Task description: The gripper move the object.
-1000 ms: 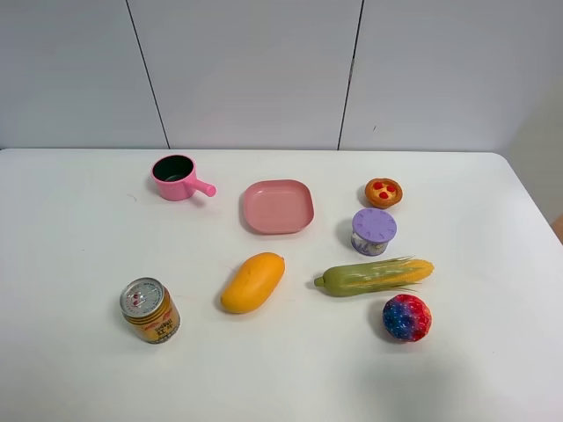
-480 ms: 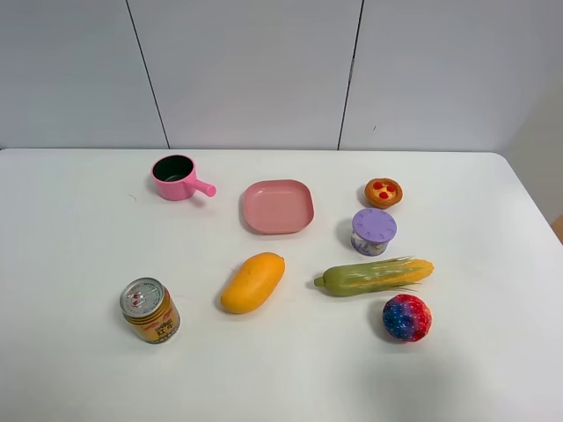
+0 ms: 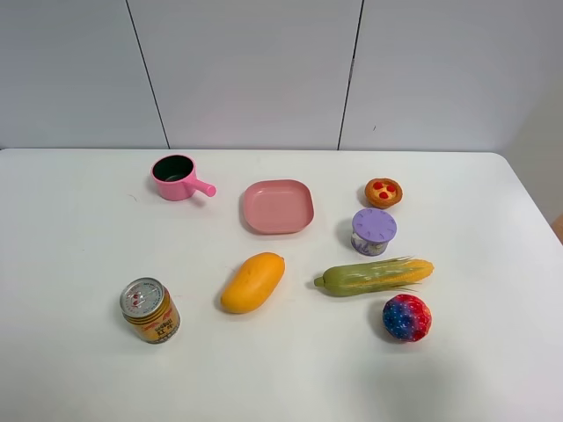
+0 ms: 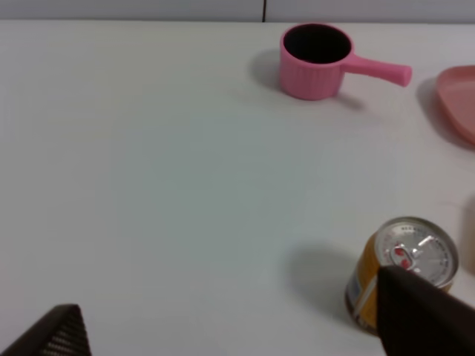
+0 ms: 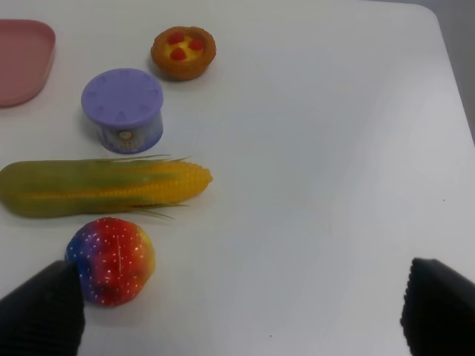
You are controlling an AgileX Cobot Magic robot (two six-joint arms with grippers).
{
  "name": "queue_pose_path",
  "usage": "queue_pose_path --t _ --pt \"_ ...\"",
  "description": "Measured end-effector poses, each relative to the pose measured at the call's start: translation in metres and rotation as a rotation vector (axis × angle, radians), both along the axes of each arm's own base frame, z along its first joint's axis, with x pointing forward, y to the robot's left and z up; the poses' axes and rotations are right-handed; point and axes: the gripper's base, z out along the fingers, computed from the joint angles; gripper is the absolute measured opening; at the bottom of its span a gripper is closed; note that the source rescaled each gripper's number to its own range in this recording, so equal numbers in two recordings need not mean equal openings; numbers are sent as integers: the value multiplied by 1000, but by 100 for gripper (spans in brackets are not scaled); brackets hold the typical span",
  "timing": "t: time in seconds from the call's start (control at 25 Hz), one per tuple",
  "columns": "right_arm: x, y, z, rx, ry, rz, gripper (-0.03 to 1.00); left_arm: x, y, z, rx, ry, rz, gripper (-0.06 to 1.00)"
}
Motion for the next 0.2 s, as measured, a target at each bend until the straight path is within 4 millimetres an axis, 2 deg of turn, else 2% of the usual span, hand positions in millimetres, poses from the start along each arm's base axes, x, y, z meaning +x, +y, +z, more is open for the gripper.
queue_pose_path --t 0.2 --pt "0 0 0 0 0 0 100 0 0 0 1 0 -34 89"
